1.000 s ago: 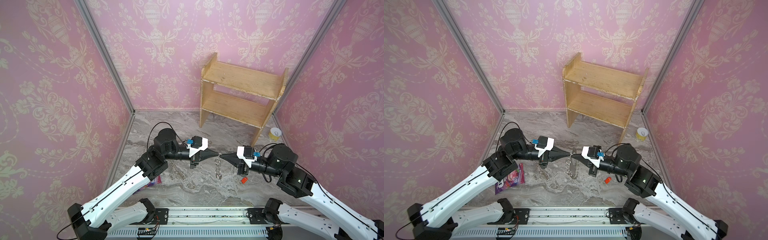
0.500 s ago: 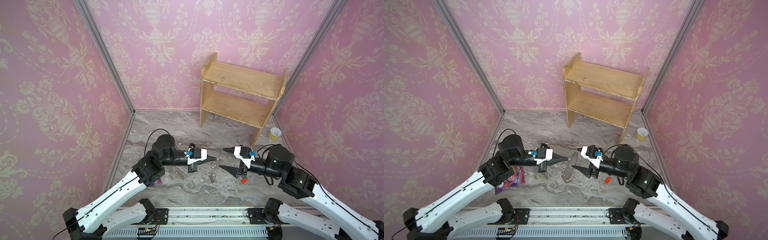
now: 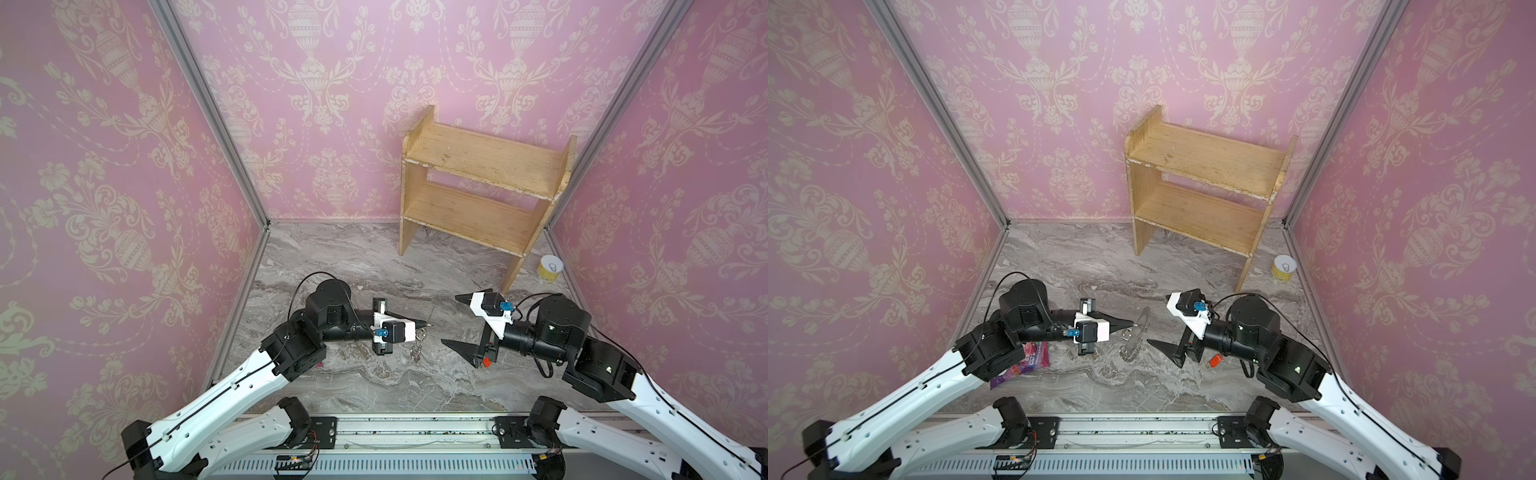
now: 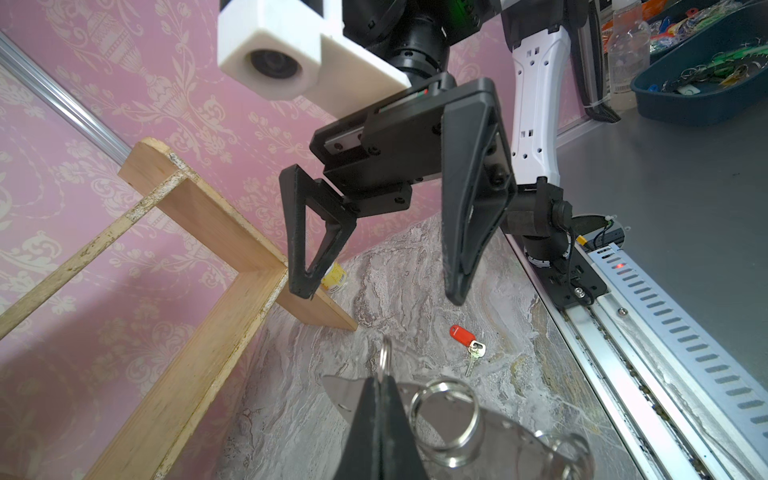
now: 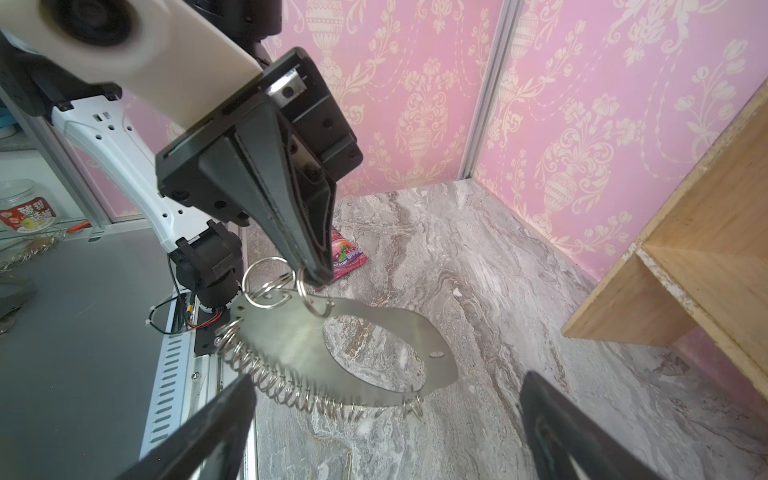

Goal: Put the keys on the keyring

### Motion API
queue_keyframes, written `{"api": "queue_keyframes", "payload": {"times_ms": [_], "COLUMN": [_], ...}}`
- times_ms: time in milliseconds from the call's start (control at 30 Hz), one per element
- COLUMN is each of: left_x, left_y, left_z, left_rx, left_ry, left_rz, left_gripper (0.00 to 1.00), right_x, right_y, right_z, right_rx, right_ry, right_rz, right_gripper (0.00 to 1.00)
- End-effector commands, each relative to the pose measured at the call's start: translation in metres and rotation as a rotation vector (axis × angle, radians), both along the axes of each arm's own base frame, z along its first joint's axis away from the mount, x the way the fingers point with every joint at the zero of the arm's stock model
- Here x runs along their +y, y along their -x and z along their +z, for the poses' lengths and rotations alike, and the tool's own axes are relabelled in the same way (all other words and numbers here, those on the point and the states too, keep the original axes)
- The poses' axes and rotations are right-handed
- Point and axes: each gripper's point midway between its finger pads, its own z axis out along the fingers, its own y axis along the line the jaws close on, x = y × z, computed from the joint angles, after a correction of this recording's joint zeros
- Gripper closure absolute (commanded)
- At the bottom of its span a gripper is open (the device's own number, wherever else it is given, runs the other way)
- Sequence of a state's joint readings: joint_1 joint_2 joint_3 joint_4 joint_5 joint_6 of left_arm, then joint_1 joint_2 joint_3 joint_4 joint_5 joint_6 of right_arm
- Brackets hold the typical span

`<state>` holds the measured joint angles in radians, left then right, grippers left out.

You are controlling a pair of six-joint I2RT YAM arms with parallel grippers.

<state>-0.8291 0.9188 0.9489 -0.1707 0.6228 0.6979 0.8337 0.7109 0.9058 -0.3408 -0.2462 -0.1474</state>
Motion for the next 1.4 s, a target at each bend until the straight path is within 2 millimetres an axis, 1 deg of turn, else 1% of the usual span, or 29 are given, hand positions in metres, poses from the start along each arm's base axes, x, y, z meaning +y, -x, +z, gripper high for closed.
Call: {"api": "queue_keyframes", "payload": {"times_ms": [0, 100, 167, 267, 333, 400, 467, 500, 567, 633, 667, 733, 767, 800, 833, 867, 900, 933, 967, 1000, 1067, 1133, 1233, 1367], "left_x": [0.002, 0.003, 0.003, 0.003, 0.004, 0.006, 0.007, 0.007, 0.009, 0.010, 0.010, 0.010, 0.010, 0.010, 0.011, 0.011, 0.012, 0.012, 0.013, 0.012, 0.011, 0.009, 0.005, -0.001], "left_y": [-0.003, -0.005, -0.007, -0.011, -0.012, -0.011, -0.010, -0.008, -0.003, 0.001, 0.002, 0.003, 0.003, 0.002, 0.001, 0.000, -0.002, -0.003, -0.006, -0.009, -0.015, -0.018, -0.021, -0.023], "left_z": [-0.005, -0.008, -0.013, -0.021, -0.025, -0.030, -0.032, -0.033, -0.032, -0.032, -0.032, -0.031, -0.032, -0.034, -0.037, -0.040, -0.042, -0.044, -0.045, -0.045, -0.045, -0.044, -0.043, -0.046], "left_rx": [-0.067, -0.069, -0.071, -0.059, -0.032, -0.006, 0.015, 0.026, 0.047, 0.070, 0.084, 0.117, 0.122, 0.113, 0.098, 0.079, 0.050, 0.023, -0.003, -0.031, -0.089, -0.151, -0.234, -0.296], "left_ry": [-0.032, -0.046, -0.058, -0.072, -0.087, -0.107, -0.116, -0.121, -0.121, -0.118, -0.116, -0.111, -0.112, -0.119, -0.126, -0.131, -0.125, -0.118, -0.110, -0.105, -0.107, -0.105, -0.119, -0.150], "left_rz": [0.020, 0.028, 0.036, 0.060, 0.068, 0.070, 0.071, 0.067, 0.051, 0.033, 0.024, 0.005, -0.001, -0.002, 0.000, 0.007, 0.013, 0.019, 0.030, 0.045, 0.061, 0.061, 0.062, 0.052], "left_gripper": [1.00, 1.00, 1.00, 1.00, 1.00, 1.00, 1.00, 1.00, 1.00, 1.00, 1.00, 1.00, 1.00, 1.00, 1.00, 1.00, 1.00, 1.00, 1.00, 1.00, 1.00, 1.00, 1.00, 1.00], "right_x": [-0.007, -0.015, -0.023, -0.037, -0.047, -0.046, -0.044, -0.041, -0.031, -0.027, -0.028, -0.031, -0.031, -0.027, -0.021, -0.016, -0.011, -0.010, -0.010, -0.011, -0.010, -0.002, 0.007, 0.014], "right_y": [-0.015, -0.030, -0.042, -0.060, -0.069, -0.068, -0.067, -0.065, -0.057, -0.052, -0.051, -0.052, -0.051, -0.046, -0.039, -0.031, -0.022, -0.014, -0.011, -0.010, -0.010, -0.007, -0.002, -0.006], "right_z": [-0.016, -0.027, -0.037, -0.056, -0.073, -0.083, -0.086, -0.083, -0.071, -0.061, -0.060, -0.067, -0.070, -0.069, -0.065, -0.057, -0.047, -0.042, -0.038, -0.037, -0.039, -0.041, -0.039, -0.039], "right_rx": [0.089, 0.200, 0.314, 0.473, 0.568, 0.623, 0.639, 0.631, 0.588, 0.524, 0.498, 0.466, 0.460, 0.454, 0.440, 0.408, 0.346, 0.270, 0.207, 0.143, 0.078, 0.042, -0.037, -0.117], "right_ry": [-0.001, -0.017, -0.040, -0.057, -0.026, 0.017, 0.022, 0.014, -0.023, -0.049, -0.049, -0.030, -0.018, -0.019, -0.036, -0.060, -0.083, -0.087, -0.086, -0.073, -0.028, 0.016, 0.046, 0.063], "right_rz": [-0.109, -0.193, -0.259, -0.381, -0.464, -0.465, -0.454, -0.428, -0.330, -0.274, -0.267, -0.276, -0.266, -0.229, -0.164, -0.104, -0.043, -0.005, -0.001, -0.005, 0.010, 0.069, 0.139, 0.152], "right_gripper": [0.00, 0.00, 0.00, 0.02, 0.03, 0.04, 0.05, 0.05, 0.06, 0.07, 0.06, 0.07, 0.08, 0.10, 0.12, 0.13, 0.15, 0.16, 0.16, 0.17, 0.19, 0.22, 0.25, 0.28]}}
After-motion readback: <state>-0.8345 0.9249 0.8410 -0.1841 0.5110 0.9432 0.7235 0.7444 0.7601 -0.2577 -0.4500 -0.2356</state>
